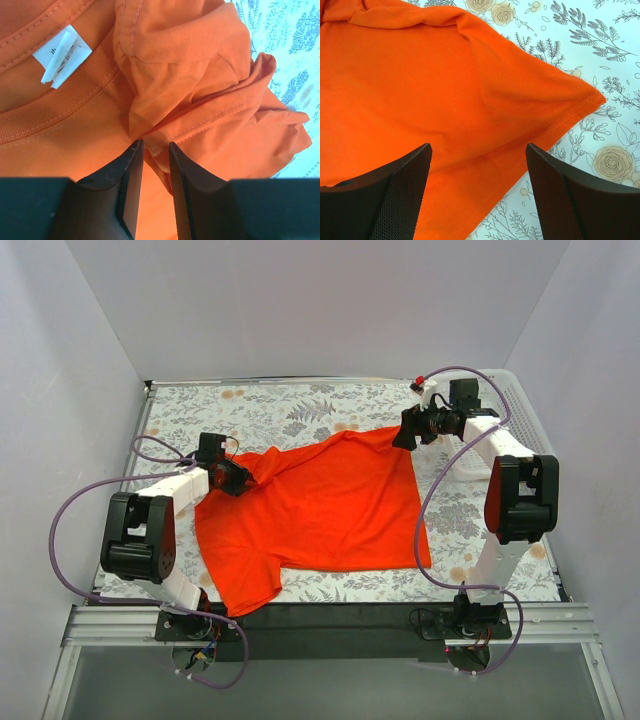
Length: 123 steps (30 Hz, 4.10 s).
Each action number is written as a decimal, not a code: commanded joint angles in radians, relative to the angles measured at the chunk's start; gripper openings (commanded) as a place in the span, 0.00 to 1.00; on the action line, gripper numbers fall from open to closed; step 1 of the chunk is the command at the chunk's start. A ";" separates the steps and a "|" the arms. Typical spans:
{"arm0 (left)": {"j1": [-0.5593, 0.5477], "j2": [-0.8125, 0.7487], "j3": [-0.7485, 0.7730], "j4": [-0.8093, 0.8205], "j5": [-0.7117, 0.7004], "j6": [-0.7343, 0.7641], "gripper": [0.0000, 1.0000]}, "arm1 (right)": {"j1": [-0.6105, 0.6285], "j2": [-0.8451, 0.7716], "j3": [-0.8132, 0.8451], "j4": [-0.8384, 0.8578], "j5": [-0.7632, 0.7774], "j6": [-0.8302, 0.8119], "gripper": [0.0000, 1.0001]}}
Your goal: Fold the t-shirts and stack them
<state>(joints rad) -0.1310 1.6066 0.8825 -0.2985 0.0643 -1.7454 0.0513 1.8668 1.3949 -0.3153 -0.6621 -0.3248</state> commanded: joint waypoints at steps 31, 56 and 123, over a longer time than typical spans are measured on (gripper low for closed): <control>0.002 -0.286 -0.123 0.637 0.100 0.934 0.00 | 0.028 0.175 0.314 -0.128 0.176 -0.068 0.70; 0.002 -0.333 -0.175 0.694 0.126 0.960 0.00 | 0.111 0.466 0.572 -0.214 0.517 -0.072 0.35; 0.002 -0.376 -0.191 0.670 0.111 0.980 0.00 | 0.168 -0.109 -0.281 -0.212 0.193 -0.309 0.41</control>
<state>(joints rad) -0.1310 1.2667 0.6979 0.3668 0.1761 -0.7811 0.2131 1.7699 1.0847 -0.5037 -0.4480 -0.6186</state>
